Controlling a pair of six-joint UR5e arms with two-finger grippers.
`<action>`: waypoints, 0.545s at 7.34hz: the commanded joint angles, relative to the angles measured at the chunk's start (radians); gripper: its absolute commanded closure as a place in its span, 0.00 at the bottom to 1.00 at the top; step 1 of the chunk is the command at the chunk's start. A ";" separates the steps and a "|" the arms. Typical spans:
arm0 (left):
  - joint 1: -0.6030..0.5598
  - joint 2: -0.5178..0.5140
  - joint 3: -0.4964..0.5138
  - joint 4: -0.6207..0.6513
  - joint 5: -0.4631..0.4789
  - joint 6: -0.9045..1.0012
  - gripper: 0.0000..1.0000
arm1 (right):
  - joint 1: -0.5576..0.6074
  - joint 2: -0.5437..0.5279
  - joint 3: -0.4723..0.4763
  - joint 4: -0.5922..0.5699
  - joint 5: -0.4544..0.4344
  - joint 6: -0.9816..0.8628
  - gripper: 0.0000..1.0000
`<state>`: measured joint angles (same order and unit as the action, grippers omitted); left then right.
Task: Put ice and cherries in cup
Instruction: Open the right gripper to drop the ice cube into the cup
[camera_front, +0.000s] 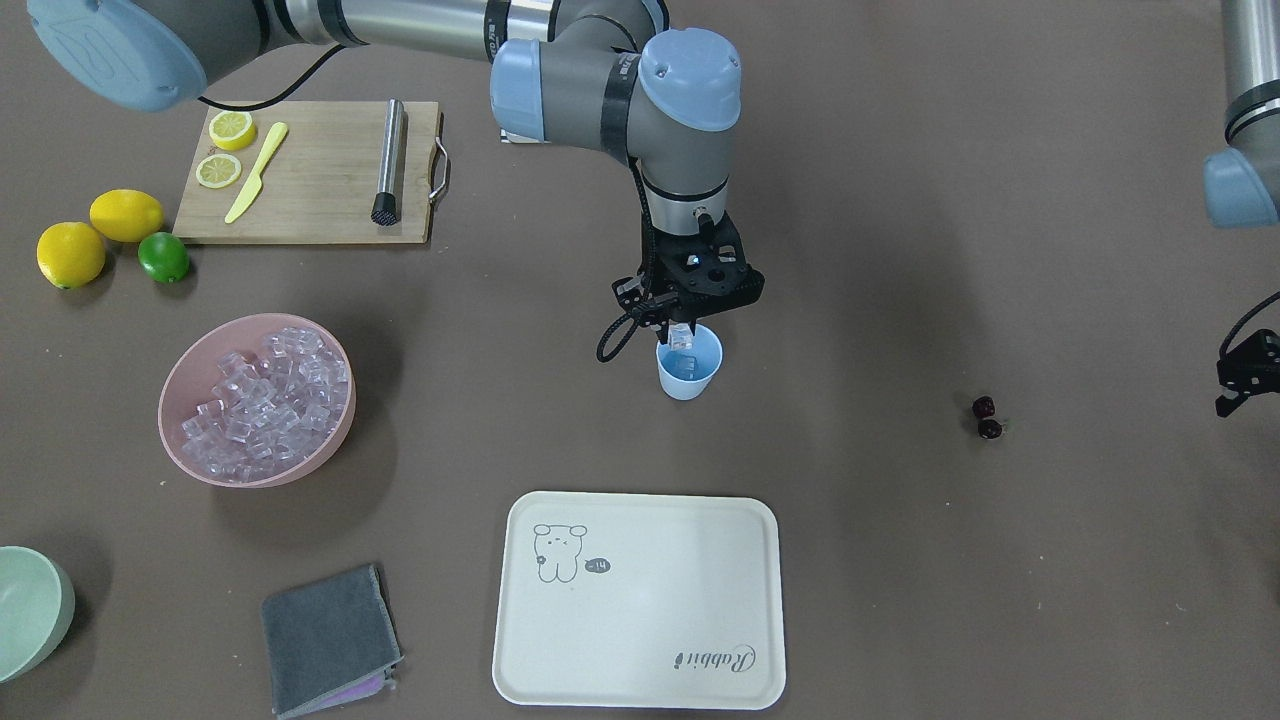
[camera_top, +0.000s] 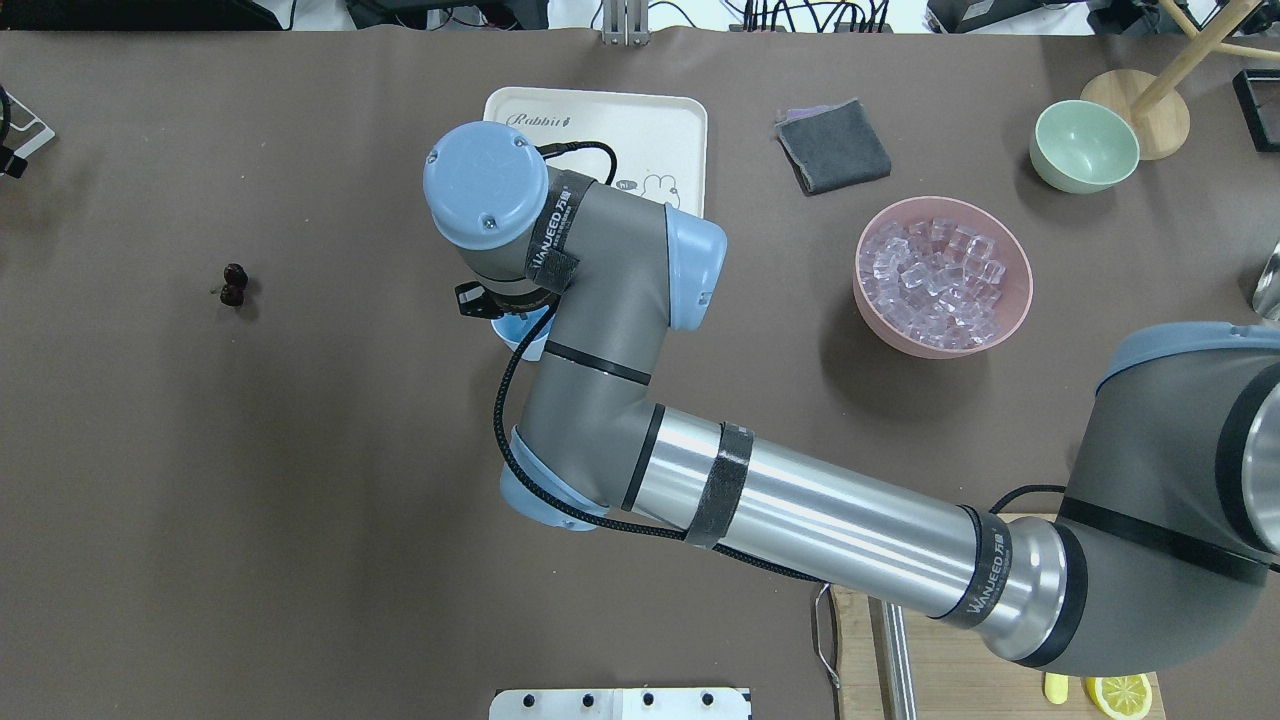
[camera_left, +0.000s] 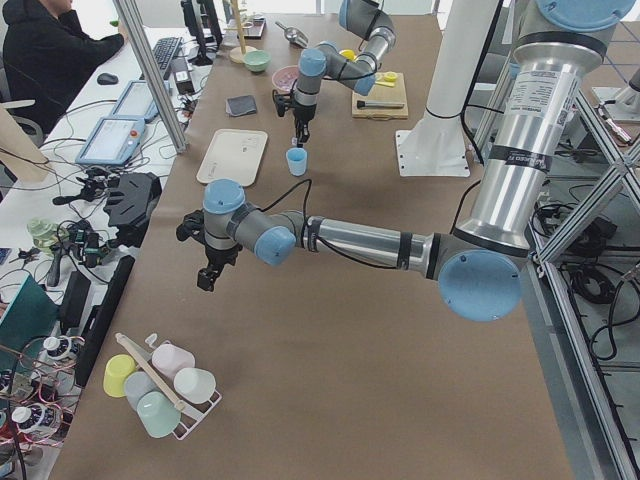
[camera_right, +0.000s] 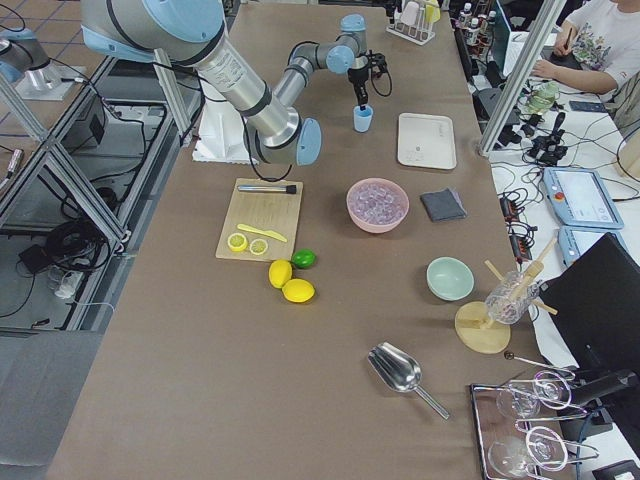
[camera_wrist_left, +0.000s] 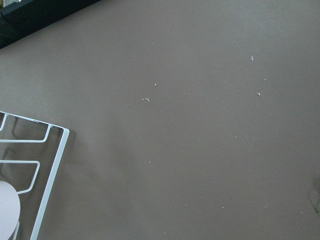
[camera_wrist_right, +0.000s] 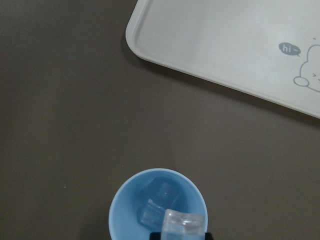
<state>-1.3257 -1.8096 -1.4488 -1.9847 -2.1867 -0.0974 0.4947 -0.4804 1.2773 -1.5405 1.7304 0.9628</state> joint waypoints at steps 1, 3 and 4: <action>0.000 0.004 0.001 -0.002 -0.004 -0.002 0.02 | -0.002 0.002 -0.047 0.081 -0.031 0.001 0.71; 0.003 -0.002 -0.009 0.000 -0.004 -0.011 0.02 | -0.002 0.003 -0.047 0.082 -0.031 -0.001 0.10; 0.005 -0.010 -0.005 0.006 0.002 -0.018 0.02 | -0.002 0.008 -0.047 0.077 -0.032 -0.007 0.01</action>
<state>-1.3226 -1.8117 -1.4555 -1.9842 -2.1895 -0.1084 0.4926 -0.4762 1.2314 -1.4616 1.7004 0.9611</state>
